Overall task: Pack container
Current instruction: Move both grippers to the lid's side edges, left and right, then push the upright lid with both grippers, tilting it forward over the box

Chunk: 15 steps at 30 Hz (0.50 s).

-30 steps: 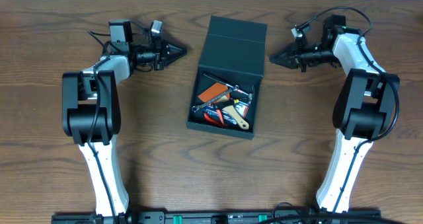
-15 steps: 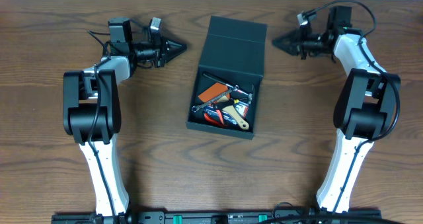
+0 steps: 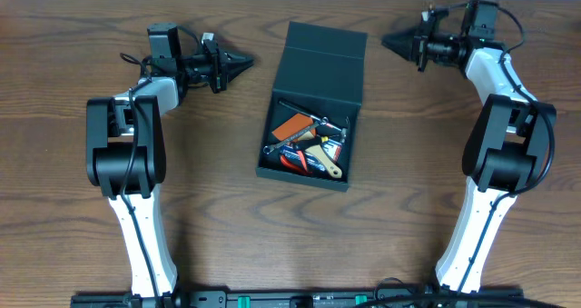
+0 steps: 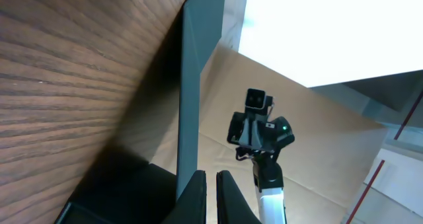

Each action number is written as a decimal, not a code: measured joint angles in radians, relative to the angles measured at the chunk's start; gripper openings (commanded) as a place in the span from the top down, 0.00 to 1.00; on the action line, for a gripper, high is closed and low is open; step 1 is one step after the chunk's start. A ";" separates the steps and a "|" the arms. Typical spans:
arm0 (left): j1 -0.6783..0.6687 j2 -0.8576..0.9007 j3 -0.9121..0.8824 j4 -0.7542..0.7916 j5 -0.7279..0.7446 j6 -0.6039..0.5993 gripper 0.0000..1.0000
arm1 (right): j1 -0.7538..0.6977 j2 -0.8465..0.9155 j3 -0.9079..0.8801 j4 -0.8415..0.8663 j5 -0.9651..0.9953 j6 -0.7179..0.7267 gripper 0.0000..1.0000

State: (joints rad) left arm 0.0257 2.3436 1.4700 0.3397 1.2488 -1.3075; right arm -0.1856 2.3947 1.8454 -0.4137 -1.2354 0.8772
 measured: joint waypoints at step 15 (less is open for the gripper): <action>-0.012 0.000 0.001 -0.230 0.012 0.362 0.95 | -0.006 0.017 -0.001 -0.536 0.103 -0.398 0.99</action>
State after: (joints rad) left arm 0.0139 2.3436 1.4712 0.1093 1.2606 -0.9455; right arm -0.1917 2.4115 1.8446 -0.9497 -1.1320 0.4789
